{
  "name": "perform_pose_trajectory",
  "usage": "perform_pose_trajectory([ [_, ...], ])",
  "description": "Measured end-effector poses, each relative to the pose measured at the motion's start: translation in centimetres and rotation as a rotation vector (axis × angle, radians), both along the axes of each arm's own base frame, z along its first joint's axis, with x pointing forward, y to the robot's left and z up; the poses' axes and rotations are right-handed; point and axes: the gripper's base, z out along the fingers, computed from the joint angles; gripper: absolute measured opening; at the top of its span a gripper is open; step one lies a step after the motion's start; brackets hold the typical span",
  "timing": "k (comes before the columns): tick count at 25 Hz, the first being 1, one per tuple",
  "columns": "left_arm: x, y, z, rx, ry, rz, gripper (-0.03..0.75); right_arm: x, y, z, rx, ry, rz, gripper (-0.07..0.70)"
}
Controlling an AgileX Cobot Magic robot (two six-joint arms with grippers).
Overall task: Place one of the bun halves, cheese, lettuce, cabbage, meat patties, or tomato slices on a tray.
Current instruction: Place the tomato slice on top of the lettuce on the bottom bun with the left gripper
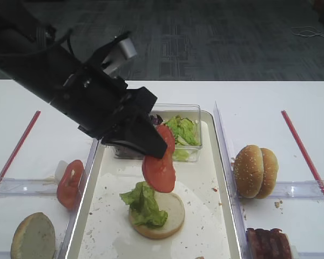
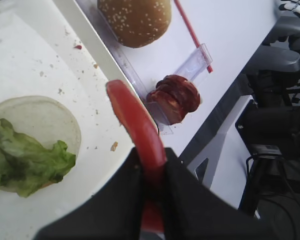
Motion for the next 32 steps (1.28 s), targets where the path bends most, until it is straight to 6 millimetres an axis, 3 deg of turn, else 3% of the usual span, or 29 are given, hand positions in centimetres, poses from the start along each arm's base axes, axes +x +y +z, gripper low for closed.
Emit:
perform_pose_trajectory([
  [16, 2.3, -1.1, -7.6, 0.088, 0.182, -0.032, 0.085, 0.0, 0.0, 0.0, 0.000, 0.000, 0.000, 0.685],
  [27, 3.0, -1.4, -10.2, 0.111, 0.225, -0.012, 0.085, 0.0, 0.0, 0.0, -0.002, 0.000, 0.001, 0.685],
  [32, 3.2, -1.4, -10.4, 0.113, 0.214, 0.003, 0.085, 0.0, 0.0, 0.0, -0.002, 0.000, 0.001, 0.685],
])
